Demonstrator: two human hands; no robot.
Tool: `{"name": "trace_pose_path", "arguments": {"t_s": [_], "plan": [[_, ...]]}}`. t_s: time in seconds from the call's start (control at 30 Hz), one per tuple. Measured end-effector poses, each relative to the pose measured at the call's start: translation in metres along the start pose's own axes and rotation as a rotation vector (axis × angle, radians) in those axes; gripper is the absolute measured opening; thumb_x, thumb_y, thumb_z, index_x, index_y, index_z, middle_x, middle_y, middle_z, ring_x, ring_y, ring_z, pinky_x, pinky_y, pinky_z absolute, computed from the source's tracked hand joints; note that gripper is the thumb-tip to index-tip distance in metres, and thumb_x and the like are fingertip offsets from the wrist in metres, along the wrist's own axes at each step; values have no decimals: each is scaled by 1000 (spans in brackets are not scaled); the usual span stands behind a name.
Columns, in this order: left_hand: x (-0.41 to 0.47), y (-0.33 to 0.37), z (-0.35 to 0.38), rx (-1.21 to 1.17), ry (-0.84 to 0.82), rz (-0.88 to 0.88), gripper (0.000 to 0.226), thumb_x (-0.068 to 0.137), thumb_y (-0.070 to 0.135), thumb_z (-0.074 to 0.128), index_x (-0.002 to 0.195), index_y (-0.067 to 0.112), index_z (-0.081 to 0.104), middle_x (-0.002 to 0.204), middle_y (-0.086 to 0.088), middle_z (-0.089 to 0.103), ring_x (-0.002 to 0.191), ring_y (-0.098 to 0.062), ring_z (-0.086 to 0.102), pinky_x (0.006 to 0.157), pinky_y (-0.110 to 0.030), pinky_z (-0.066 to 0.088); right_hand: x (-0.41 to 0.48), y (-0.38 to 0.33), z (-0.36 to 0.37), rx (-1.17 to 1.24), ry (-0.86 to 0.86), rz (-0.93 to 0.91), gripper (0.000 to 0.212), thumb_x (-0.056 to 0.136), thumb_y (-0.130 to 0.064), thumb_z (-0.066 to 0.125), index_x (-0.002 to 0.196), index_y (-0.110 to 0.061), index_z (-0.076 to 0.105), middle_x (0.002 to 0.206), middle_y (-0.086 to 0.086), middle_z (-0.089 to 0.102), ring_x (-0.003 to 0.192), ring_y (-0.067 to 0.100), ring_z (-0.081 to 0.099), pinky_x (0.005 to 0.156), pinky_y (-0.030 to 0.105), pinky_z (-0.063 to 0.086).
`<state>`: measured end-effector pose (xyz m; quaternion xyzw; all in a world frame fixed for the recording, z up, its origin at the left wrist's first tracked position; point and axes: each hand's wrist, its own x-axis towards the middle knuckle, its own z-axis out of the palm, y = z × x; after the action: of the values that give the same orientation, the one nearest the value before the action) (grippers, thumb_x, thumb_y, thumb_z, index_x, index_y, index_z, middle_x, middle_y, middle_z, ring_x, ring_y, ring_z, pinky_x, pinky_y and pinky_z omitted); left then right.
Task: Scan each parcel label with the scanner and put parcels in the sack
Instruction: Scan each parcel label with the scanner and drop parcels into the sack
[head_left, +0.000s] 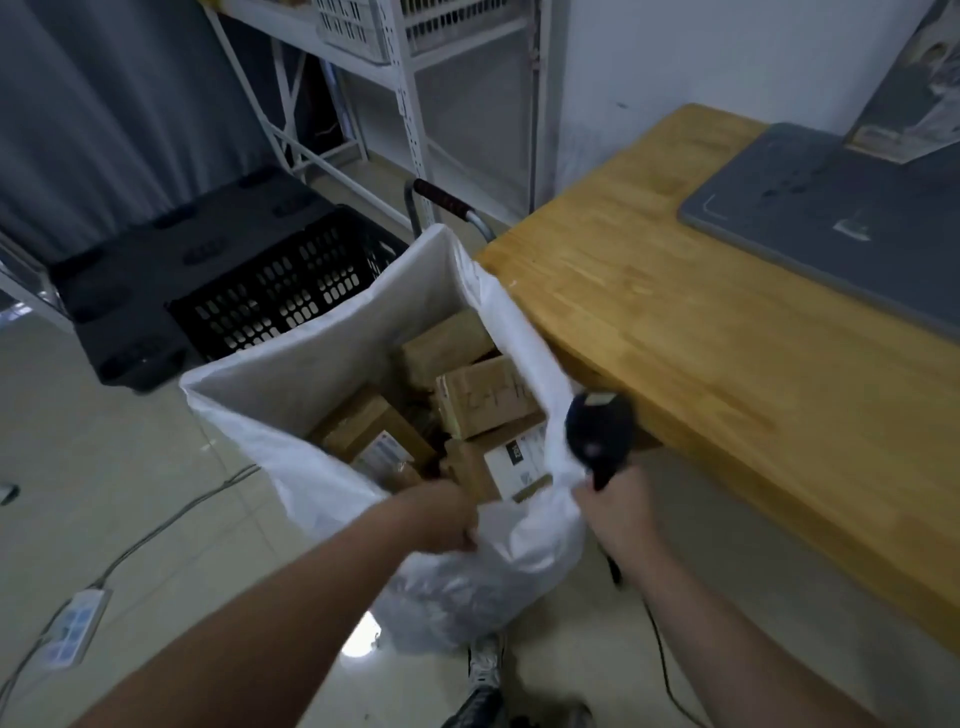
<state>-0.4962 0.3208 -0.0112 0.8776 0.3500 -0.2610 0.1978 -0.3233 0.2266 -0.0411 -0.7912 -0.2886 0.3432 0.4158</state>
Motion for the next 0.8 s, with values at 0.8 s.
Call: {"name": "trace_pose_path", "arguments": {"t_s": [0.8], "plan": [[155,84,-117,-120,233,386,21,98,32,50,90,13,55,79,1,56,80,-22,53,66,-31,40,64,11,-132,-71,208,229,33,88,-4,59,68,-16,36,63,8,34,63,25,37,63,36,27]]}}
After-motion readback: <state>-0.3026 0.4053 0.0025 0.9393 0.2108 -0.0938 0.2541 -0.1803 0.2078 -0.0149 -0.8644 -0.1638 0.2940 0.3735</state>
